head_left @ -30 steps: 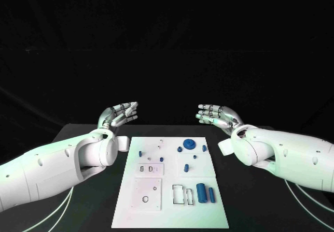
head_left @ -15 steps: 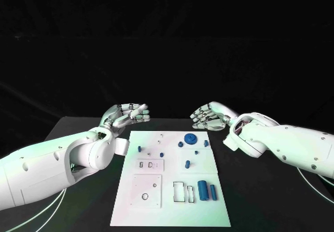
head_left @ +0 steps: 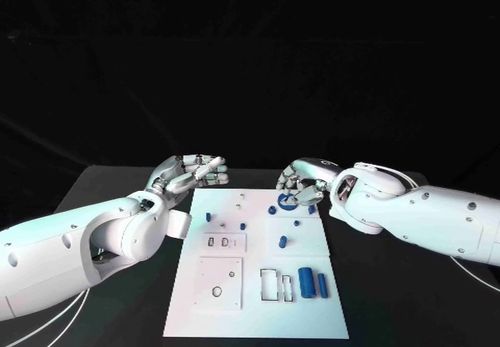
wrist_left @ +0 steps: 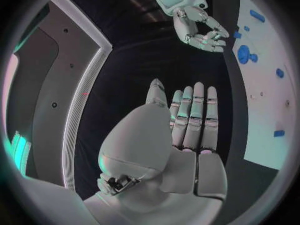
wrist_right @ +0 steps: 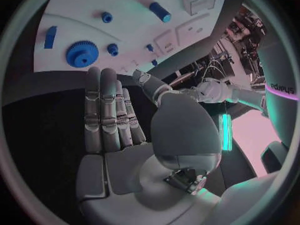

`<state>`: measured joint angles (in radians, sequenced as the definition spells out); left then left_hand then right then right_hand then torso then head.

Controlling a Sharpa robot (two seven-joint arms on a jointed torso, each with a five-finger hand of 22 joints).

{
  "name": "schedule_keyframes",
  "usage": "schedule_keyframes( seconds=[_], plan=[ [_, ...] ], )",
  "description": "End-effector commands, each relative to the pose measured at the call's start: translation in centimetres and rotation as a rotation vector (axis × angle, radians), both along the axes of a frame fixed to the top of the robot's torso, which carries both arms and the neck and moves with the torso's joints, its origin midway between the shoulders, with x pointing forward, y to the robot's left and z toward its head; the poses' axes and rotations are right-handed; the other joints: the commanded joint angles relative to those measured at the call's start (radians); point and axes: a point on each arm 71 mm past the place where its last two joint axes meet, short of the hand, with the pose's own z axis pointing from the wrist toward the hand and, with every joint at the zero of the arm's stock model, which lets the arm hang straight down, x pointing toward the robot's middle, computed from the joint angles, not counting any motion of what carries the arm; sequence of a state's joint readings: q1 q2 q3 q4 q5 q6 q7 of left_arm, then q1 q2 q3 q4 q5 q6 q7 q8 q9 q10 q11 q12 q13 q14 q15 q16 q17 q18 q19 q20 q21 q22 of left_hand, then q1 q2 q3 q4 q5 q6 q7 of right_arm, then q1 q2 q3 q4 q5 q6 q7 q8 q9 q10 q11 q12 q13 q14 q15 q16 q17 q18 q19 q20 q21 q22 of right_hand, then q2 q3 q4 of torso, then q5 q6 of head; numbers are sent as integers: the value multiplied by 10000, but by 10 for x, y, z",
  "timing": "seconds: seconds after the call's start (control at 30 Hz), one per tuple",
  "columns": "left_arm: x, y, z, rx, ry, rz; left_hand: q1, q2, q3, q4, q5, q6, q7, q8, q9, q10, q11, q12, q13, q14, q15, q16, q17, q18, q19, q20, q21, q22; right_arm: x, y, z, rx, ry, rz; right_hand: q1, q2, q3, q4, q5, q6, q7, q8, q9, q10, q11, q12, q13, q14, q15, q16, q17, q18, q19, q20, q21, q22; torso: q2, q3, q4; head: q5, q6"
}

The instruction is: Assemble the parts on the task board

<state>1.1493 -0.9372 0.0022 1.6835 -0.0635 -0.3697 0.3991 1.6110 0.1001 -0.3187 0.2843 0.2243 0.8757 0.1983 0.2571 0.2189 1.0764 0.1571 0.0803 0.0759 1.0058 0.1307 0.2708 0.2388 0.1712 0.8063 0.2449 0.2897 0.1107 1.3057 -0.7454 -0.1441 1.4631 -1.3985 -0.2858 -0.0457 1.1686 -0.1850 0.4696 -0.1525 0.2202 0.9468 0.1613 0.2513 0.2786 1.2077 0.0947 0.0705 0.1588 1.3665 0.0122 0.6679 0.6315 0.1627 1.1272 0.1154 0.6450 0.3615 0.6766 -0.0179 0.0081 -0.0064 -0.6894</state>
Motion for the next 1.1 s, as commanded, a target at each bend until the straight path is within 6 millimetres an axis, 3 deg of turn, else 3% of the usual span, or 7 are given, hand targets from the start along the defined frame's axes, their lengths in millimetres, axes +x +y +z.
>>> schedule_keyframes(
  seconds=[0.03, 0.17, 0.23, 0.33, 0.43, 0.63, 1.1],
  plan=[
    [-5, -6, 4, -130, 5, -386, 102, -5, -65, -6, -33, -42, 17, -67, 17, -3, 75, -60, -10, -79, -3, -63, 20, 113, 85, -16, -51, -15, -1, 4, -3, -1570, -525, 25, 11, -160, 91, 152, 87, 29, -27, -78, 259, -161, -16, -41, 219, 170, 1, 1510, 1028, 155, 43, -60, 862, 722, 224, -27, 45, -33, 1],
    [-8, -7, 6, -196, 24, -460, 95, 8, -104, -4, -35, -72, 33, -84, 31, -24, 89, -91, -14, -114, 8, -86, 40, 112, 93, -9, -59, -25, -1, 10, -3, -1824, -684, 102, 64, -249, 100, 255, 118, -41, 29, -143, 492, -630, 60, -51, 310, 598, 62, 3720, 2870, -81, 506, -36, 2712, 2916, 324, -36, 53, -41, 48],
    [-9, -7, 8, -220, 33, -481, 90, 18, -129, -4, -35, -95, 43, -97, 40, -41, 99, -111, -17, -135, 16, -99, 54, 110, 97, -4, -65, -32, -1, 13, -4, -1948, -742, 122, 104, -252, 31, 310, 131, -98, 57, -189, 587, -901, 100, -40, 301, 988, 100, 5020, 4106, -304, 1090, -18, 4030, 4576, 372, -44, 47, -56, 54],
    [-10, -8, 9, -248, 25, -514, 86, 21, -141, -3, -36, -106, 49, -103, 43, -48, 103, -119, -18, -137, 18, -101, 61, 111, 99, -2, -67, -35, 0, 17, -5, -2087, -789, 115, 177, -218, -37, 374, 170, -145, 48, -239, 692, -1079, 102, -23, 277, 1193, 81, 5844, 4860, -501, 1590, 46, 5158, 6029, 440, -60, 72, -81, 46],
    [-11, -9, 11, -275, 7, -548, 79, 25, -157, -2, -37, -121, 56, -110, 48, -58, 108, -128, -19, -141, 20, -105, 70, 110, 101, 0, -70, -39, 1, 19, -6, -2171, -812, 96, 230, -186, -3, 397, 225, -134, 49, -250, 751, -1083, 105, -9, 270, 1302, 84, 6234, 5247, -594, 1823, 59, 5655, 6689, 496, -80, 104, -64, 52],
    [-12, -10, 13, -300, -12, -604, 60, 47, -192, 3, -35, -151, 71, -126, 61, -81, 121, -146, -22, -171, 32, -124, 89, 109, 107, 7, -76, -48, 3, 23, -9, -2248, -836, 82, 296, -141, 117, 414, 131, -72, 54, -244, 826, -1080, 108, -2, 255, 1356, 89, 6539, 5512, -671, 1996, 81, 6079, 7252, 571, -78, 141, -68, 73],
    [-13, -11, 17, -320, -38, -701, 42, 90, -282, -8, -35, -199, 90, -146, 105, -128, 142, -162, -24, -271, 50, -189, 133, 110, 227, 17, -28, -41, 7, 24, -17, -2453, -640, 26, 361, -59, 450, 448, 70, 26, 72, -251, 898, -1075, 133, -8, 217, 1400, 116, 6881, 5818, -755, 2165, 116, 6514, 7851, 697, -73, 208, -51, 68]
  ],
)
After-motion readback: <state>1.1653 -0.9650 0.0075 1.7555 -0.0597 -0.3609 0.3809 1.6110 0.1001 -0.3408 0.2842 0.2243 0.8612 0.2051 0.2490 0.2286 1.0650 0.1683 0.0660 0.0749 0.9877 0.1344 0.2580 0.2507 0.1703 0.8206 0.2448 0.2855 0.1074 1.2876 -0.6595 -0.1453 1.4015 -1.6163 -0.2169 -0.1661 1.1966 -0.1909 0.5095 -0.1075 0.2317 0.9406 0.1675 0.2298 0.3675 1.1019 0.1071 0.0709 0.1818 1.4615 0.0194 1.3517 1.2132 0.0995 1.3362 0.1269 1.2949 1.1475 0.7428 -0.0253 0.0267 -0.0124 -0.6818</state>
